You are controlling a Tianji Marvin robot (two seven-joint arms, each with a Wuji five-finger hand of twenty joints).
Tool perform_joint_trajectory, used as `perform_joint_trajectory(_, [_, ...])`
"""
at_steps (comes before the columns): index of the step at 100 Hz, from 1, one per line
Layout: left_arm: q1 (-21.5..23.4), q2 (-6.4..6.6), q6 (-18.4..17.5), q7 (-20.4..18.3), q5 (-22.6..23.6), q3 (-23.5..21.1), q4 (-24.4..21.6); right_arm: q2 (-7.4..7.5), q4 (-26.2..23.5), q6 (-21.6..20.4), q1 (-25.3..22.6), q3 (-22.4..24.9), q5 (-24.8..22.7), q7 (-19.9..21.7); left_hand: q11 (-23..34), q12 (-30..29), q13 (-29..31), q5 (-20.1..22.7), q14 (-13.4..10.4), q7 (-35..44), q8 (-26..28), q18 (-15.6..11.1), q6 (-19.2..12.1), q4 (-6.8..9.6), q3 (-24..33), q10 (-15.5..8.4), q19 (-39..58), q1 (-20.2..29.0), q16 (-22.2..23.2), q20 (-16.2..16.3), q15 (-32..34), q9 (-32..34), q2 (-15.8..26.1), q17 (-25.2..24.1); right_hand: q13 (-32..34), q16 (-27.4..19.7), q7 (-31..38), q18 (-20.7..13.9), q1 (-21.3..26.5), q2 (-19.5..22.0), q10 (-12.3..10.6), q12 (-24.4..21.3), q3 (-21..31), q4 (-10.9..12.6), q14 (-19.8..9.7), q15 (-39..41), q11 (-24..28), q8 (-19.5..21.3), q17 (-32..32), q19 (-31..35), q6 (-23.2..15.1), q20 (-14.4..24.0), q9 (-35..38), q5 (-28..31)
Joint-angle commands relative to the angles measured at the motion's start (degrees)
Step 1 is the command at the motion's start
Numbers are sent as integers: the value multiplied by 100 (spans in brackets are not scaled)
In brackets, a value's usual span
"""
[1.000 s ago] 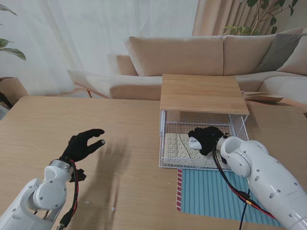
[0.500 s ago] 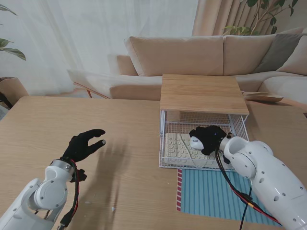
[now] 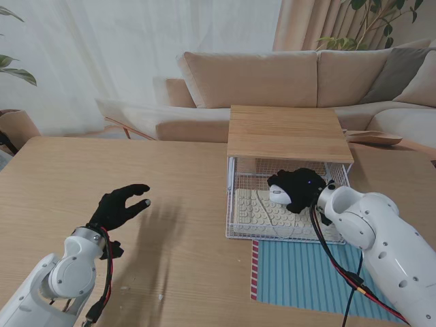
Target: Unroll the mouse pad and set up the keyboard and mouse from the tabletop organizer
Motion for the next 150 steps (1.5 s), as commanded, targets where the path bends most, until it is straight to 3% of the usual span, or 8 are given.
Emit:
perform_joint_trajectory(1, [23, -23, 31, -95, -30, 11, -30, -19, -229, -56, -47, 68, 12, 94, -68, -60, -165, -180, 48, -71, -52, 119, 33, 194, -46, 153, -143, 40, 88, 0, -50, -96, 5, -60, 876, 360, 91, -186, 1136, 156, -139, 133, 1048, 187, -482, 1264, 345, -81, 81, 268, 126, 23, 153, 23])
perform_joint_trajectory(30, [34, -21, 13, -103, -32, 2, -41, -38, -928, -389, -490, 721, -103, 53, -66, -58, -166, -183, 47, -74, -52, 119, 26, 192, -55, 151, -144, 32, 87, 1, -52, -88, 5, -60, 923, 366, 88, -193, 1238, 112, -138, 115, 1078, 150, -479, 1329, 364, -113, 112, 297, 140, 53, 245, 88])
perform_joint_trajectory(60, [50, -17, 28, -132, -41, 10, -73, -89, -1746, -613, -1320, 1653, -276, -247, -68, -55, -176, -197, 45, -73, -51, 186, 26, 193, -76, 140, -149, 32, 83, 0, -63, -109, 9, -29, 949, 350, 72, -199, 1332, 114, -136, 104, 1089, 126, -461, 1342, 378, -136, 124, 293, 128, 62, 296, 134])
perform_joint_trajectory(102, [64, -8, 36, -163, -24, 49, -95, -255, -2509, -427, -2898, 3034, -665, -1453, -68, -54, -183, -203, 61, -77, -54, 210, 39, 197, -88, 141, -165, 34, 84, -4, -67, -114, 7, -16, 964, 357, 42, -177, 1405, 123, -123, 128, 1076, 111, -416, 1354, 392, -153, 117, 282, 151, 69, 339, 179])
perform_joint_trajectory(150, [62, 7, 74, -214, 26, 104, -99, -455, -2519, 346, -4043, 3688, -787, -2800, -62, -53, -183, -207, 52, -72, -52, 210, 43, 197, -83, 148, -167, 28, 88, -2, -59, -116, 3, -16, 1024, 361, 9, -141, 1545, 171, -75, 200, 1054, 108, -361, 1394, 425, -159, 146, 296, 184, 94, 411, 245])
